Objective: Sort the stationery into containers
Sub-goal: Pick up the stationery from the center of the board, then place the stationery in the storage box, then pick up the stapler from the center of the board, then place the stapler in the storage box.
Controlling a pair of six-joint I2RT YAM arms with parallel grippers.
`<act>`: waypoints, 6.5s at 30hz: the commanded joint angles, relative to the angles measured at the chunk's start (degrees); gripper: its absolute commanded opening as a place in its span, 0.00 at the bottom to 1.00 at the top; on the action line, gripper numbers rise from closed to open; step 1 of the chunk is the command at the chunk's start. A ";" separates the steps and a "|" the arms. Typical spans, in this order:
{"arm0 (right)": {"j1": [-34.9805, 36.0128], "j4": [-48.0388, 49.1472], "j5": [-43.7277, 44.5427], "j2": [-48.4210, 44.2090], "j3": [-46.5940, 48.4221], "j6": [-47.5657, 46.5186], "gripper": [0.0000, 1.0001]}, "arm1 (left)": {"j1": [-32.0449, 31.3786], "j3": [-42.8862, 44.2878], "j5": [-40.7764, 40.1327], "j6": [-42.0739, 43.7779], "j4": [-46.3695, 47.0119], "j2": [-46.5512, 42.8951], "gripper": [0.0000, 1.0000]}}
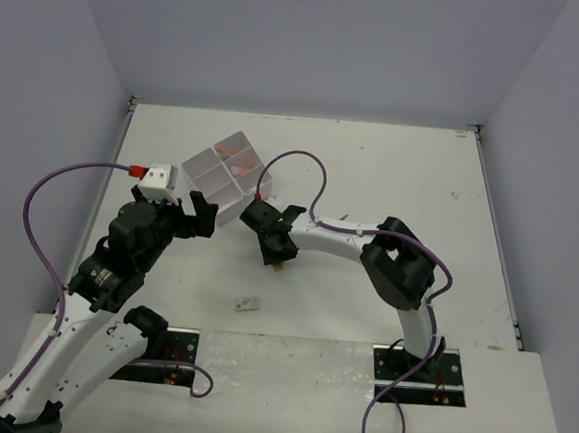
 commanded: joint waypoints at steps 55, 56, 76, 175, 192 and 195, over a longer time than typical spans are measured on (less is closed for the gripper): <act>-12.17 11.08 -0.63 13.61 36.00 -2.06 0.24 | 1.08 -0.42 1.34 0.78 1.96 -0.05 1.00; -12.23 11.09 -0.63 13.83 36.28 -2.19 0.24 | 1.08 -0.43 1.34 0.78 2.02 0.01 1.00; -12.32 13.02 -2.94 14.87 35.08 -2.75 0.47 | 1.08 -0.42 1.78 1.05 2.16 -0.04 1.00; -1.95 14.58 -14.68 -46.82 -18.69 -26.24 0.00 | -0.80 -13.36 43.89 -40.09 40.74 12.38 1.00; 2.39 11.70 -15.67 -41.84 -12.79 -26.62 0.00 | -7.93 -16.94 39.00 -39.03 52.94 19.33 0.96; 2.71 11.87 -14.63 -41.15 -11.84 -26.28 0.00 | -8.49 -17.37 40.08 -39.21 54.29 20.73 0.88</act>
